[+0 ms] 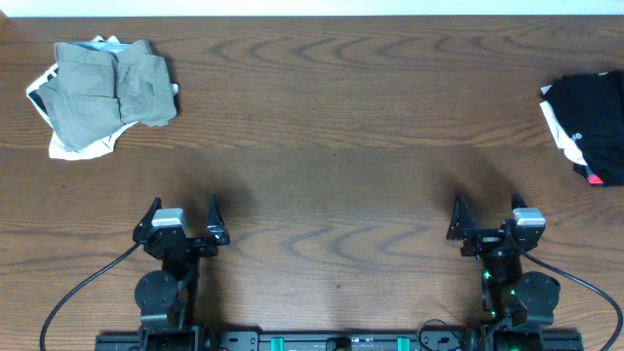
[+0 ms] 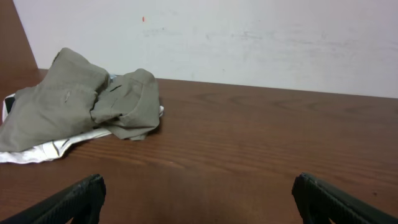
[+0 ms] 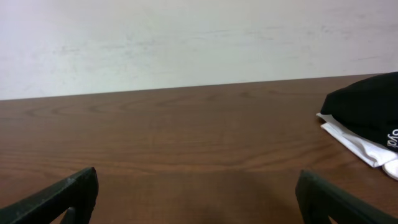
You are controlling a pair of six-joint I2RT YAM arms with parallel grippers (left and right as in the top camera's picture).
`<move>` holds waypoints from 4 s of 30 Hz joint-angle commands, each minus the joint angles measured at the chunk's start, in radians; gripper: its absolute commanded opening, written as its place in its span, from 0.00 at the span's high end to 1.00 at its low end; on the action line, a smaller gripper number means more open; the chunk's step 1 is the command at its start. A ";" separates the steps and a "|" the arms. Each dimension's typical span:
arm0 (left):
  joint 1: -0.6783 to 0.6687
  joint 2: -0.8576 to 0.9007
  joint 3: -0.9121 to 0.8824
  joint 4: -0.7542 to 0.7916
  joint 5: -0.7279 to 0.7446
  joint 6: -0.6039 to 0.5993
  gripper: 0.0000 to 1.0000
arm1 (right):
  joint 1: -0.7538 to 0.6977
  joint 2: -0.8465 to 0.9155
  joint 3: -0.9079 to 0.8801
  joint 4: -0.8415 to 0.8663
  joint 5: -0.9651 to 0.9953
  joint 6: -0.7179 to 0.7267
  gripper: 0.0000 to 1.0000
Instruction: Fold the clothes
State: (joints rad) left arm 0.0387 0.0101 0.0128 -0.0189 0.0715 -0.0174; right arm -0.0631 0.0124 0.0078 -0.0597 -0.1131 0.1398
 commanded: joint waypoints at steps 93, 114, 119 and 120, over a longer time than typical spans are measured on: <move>0.006 -0.006 -0.009 -0.044 0.015 0.021 0.02 | -0.352 1.448 1.469 -0.785 0.058 -0.043 0.01; 0.006 -0.006 -0.009 -0.044 0.015 0.021 0.02 | -0.698 1.695 1.469 -0.655 0.004 0.046 0.29; 0.006 -0.006 -0.009 -0.044 0.015 0.021 0.02 | -0.700 1.765 1.469 -0.618 0.004 0.022 0.37; 0.006 -0.006 -0.009 -0.044 0.015 0.021 0.02 | -0.700 1.776 1.469 -0.611 0.009 0.007 0.38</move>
State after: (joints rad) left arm 0.0395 0.0105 0.0181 -0.0261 0.0719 -0.0021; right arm -0.7589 1.7565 1.4586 -0.6815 -0.1017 0.1738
